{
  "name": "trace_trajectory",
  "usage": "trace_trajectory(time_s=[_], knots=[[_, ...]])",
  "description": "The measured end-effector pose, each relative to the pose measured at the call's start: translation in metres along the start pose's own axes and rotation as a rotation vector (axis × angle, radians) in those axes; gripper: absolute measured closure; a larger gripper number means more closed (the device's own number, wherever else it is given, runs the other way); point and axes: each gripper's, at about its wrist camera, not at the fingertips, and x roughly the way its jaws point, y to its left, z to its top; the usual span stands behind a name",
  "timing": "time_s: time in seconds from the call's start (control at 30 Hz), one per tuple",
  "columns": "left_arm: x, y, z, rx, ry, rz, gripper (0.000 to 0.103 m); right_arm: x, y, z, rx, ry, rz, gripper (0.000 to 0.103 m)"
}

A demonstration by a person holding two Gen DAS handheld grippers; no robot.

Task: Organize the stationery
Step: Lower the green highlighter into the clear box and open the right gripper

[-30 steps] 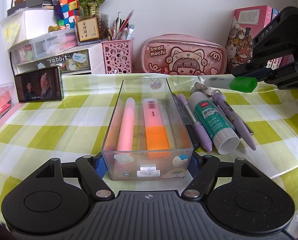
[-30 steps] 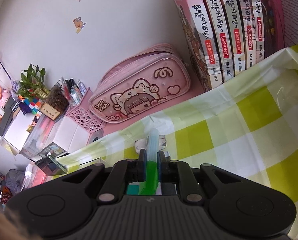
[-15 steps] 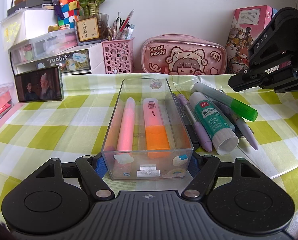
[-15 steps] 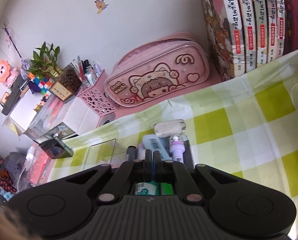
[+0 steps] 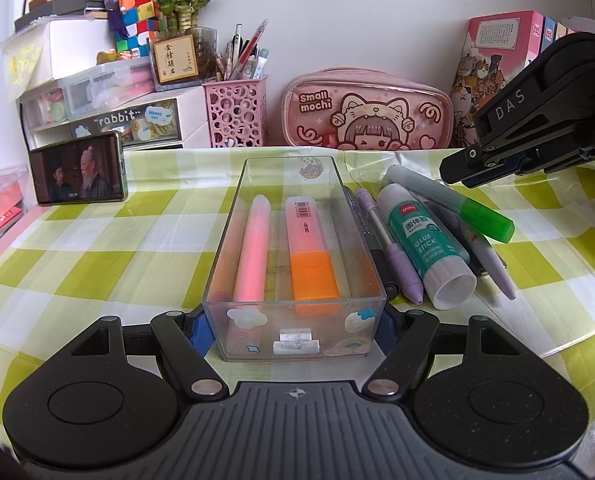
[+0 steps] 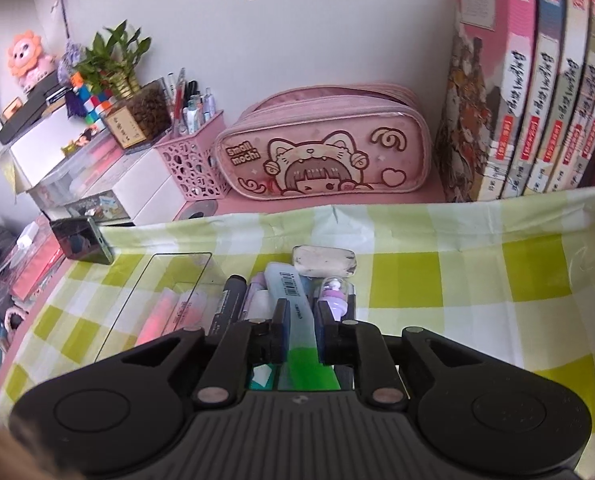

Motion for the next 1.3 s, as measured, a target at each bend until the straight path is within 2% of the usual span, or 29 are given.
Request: trace_trajectory(time_s=[0.1, 0.2, 0.37, 0.63, 0.77, 0.93, 1.1, 1.3], knots=[[0.0, 0.0, 0.0, -0.001, 0.0, 0.0, 0.03, 0.007, 0.022, 0.0, -0.15, 0.022, -0.06, 0.081], [0.0, 0.0, 0.0, -0.001, 0.0, -0.001, 0.03, 0.02, 0.031, -0.002, -0.241, 0.042, -0.128, 0.08], [0.0, 0.0, 0.0, -0.002, 0.0, -0.003, 0.03, 0.024, 0.034, 0.002, -0.257, 0.066, -0.137, 0.08], [0.0, 0.0, 0.0, -0.003, 0.0, -0.003, 0.03, 0.013, 0.006, 0.006, -0.019, 0.046, -0.003, 0.08], [0.0, 0.0, 0.0, -0.003, 0.0, -0.003, 0.03, 0.003, -0.002, 0.01, 0.076, 0.004, 0.039, 0.081], [0.0, 0.0, 0.0, -0.002, 0.0, -0.003, 0.03, -0.01, -0.004, 0.014, 0.183, -0.03, 0.15, 0.081], [0.0, 0.001, 0.0, -0.002, 0.0, -0.003, 0.03, -0.005, 0.005, 0.008, 0.277, 0.007, 0.259, 0.081], [0.0, 0.001, 0.0, -0.002, 0.0, -0.004, 0.03, 0.011, 0.019, 0.001, 0.348, 0.057, 0.296, 0.08]])
